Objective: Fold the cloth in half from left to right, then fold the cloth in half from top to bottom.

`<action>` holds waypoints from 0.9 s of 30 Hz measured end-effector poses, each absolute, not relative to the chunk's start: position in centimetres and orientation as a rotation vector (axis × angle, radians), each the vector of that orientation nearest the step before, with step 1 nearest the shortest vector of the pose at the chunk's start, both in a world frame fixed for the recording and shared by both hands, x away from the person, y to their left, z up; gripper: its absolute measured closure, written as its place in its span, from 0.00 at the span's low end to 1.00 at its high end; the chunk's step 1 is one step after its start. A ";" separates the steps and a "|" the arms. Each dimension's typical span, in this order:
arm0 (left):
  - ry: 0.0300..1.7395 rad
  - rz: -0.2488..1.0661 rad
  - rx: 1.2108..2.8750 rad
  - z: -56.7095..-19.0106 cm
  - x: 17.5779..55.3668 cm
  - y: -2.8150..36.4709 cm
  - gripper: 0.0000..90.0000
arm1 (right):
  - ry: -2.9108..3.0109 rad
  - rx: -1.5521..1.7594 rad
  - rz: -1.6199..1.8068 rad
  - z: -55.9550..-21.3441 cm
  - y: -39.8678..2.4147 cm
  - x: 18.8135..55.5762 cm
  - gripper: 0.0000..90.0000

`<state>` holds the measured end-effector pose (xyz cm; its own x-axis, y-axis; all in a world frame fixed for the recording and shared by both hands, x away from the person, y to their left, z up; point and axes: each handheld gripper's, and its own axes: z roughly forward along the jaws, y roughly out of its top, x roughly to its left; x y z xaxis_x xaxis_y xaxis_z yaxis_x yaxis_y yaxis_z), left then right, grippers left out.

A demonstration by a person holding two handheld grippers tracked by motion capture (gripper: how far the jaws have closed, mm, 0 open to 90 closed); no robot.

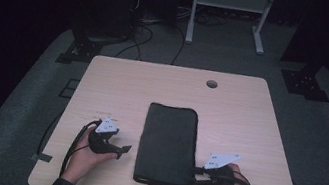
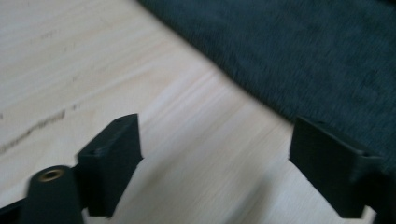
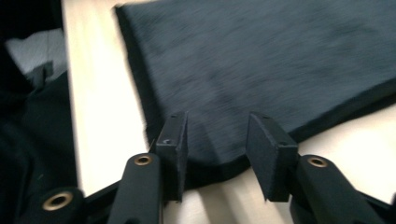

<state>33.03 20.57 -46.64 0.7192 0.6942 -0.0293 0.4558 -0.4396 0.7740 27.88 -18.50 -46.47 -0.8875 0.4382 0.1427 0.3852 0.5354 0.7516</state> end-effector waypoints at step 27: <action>0.832 0.343 2.129 -44.4 41.1 17.2 0.43 | 2.434 0.938 1.278 -44.3 -19.2 39.7 0.53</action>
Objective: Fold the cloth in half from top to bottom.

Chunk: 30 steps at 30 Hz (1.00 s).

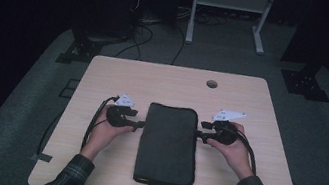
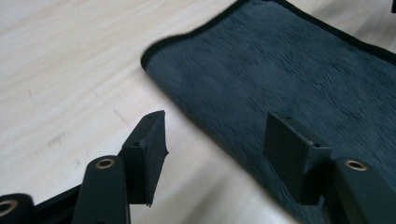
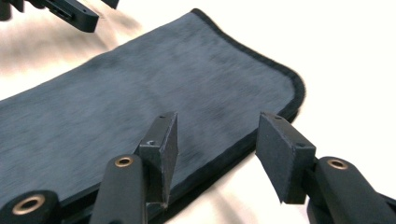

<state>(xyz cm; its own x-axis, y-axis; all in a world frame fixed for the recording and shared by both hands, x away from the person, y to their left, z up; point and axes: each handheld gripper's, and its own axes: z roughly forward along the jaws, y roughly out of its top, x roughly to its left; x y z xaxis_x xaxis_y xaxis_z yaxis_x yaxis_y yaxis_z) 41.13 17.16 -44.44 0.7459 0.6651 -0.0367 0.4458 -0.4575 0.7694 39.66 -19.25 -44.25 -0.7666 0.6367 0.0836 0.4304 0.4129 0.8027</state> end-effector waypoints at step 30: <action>0.958 0.393 2.197 -46.9 49.4 15.1 0.49 | 2.404 1.103 1.218 -48.2 -17.9 48.7 0.56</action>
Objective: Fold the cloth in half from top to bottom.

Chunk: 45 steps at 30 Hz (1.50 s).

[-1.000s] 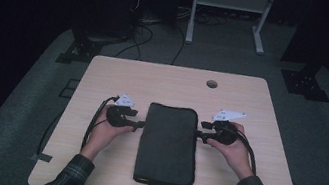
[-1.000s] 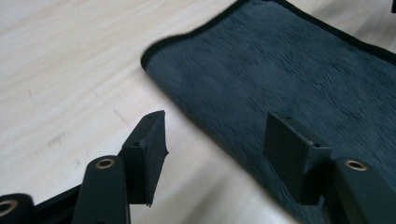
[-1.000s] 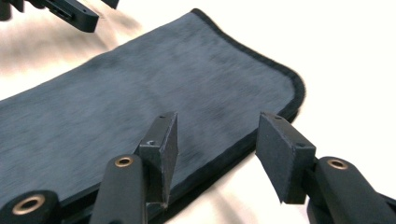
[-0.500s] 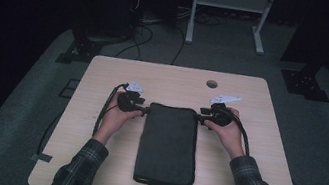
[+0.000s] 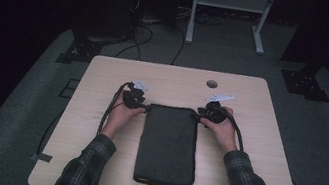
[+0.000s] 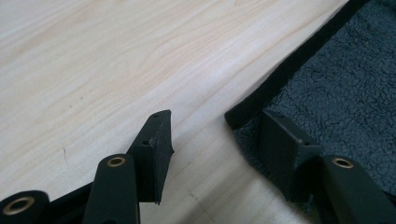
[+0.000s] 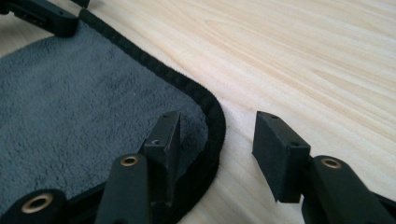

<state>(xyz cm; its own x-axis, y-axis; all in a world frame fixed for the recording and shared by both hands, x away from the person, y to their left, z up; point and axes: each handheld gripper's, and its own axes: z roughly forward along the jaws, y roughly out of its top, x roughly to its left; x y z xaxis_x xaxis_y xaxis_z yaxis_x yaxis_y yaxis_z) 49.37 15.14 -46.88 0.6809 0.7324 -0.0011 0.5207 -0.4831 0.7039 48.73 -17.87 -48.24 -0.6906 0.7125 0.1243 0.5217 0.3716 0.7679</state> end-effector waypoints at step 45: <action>0.781 0.343 2.085 -38.9 46.9 15.7 0.96 | 2.365 0.961 1.364 -41.2 -18.3 47.3 0.92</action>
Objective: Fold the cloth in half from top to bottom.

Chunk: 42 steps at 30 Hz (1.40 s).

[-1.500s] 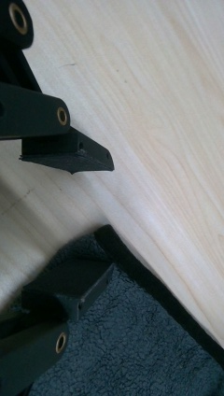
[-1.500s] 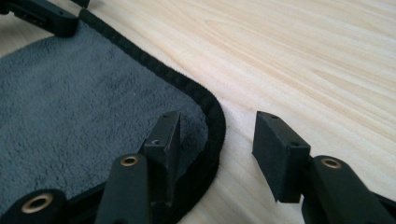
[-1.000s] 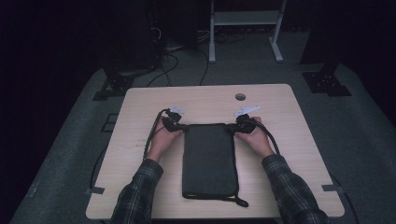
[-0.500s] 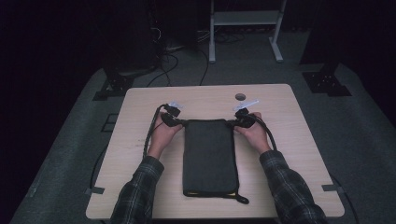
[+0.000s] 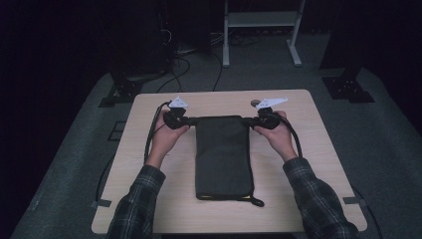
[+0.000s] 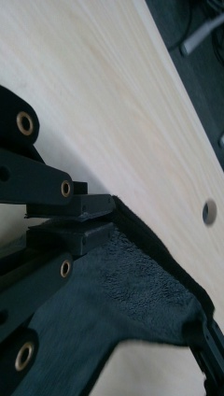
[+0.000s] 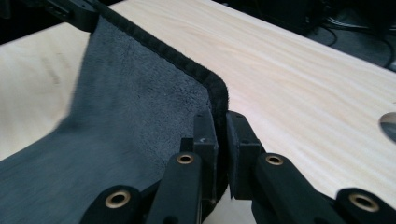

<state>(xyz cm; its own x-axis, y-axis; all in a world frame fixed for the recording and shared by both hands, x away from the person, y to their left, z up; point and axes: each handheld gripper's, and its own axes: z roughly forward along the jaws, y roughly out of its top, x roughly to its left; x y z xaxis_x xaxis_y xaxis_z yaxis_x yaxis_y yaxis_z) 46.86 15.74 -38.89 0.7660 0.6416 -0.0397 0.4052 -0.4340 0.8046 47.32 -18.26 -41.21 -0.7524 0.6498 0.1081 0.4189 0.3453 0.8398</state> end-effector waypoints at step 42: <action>0.730 -0.020 2.085 -43.2 32.4 17.5 0.95 | 2.606 0.819 1.466 -44.4 -19.8 32.9 0.92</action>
<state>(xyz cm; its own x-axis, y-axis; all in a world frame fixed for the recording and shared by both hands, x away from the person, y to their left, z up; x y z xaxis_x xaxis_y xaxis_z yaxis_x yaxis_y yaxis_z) 32.44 17.53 -43.23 0.8254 0.4904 -0.2795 0.5053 -0.4212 0.7532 32.95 -19.85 -44.41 -0.8595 0.4637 0.2151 0.4246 0.4134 0.8055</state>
